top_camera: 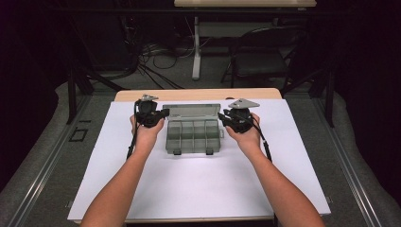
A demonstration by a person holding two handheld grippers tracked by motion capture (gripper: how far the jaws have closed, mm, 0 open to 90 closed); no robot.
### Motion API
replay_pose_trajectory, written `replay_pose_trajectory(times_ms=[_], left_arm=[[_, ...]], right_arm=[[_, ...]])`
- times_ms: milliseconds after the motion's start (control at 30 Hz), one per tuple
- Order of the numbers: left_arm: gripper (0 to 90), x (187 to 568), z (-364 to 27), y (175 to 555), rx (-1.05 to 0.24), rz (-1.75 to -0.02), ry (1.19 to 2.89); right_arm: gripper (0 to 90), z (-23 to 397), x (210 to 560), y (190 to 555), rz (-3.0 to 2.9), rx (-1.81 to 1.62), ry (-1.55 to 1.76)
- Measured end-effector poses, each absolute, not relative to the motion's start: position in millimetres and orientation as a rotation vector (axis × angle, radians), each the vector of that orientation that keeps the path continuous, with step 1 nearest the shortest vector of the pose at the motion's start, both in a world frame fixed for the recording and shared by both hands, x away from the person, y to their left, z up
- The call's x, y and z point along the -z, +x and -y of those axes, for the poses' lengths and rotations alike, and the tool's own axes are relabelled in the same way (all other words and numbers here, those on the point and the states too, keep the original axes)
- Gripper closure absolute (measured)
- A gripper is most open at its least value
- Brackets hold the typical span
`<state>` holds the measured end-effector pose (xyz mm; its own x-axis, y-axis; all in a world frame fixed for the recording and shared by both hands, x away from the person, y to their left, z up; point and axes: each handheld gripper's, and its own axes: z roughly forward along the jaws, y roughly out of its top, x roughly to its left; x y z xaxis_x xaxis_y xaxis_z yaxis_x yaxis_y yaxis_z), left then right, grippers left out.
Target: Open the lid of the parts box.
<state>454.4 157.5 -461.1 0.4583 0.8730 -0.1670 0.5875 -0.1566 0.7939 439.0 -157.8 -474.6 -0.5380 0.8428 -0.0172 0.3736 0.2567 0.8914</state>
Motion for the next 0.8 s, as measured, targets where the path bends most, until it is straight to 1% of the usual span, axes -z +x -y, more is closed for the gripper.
replay_pose_trajectory(times_ms=[300, 800], left_arm=[[90.0, 461, -158, 455, -0.424, -1.232, 1.857], [90.0, 462, -157, 455, -0.423, -1.238, 1.86]], right_arm=[[66.6, 160, 494, 460, -2.058, -1.203, 1.147], [66.8, 152, 522, 479, -2.082, -1.184, 1.157]])
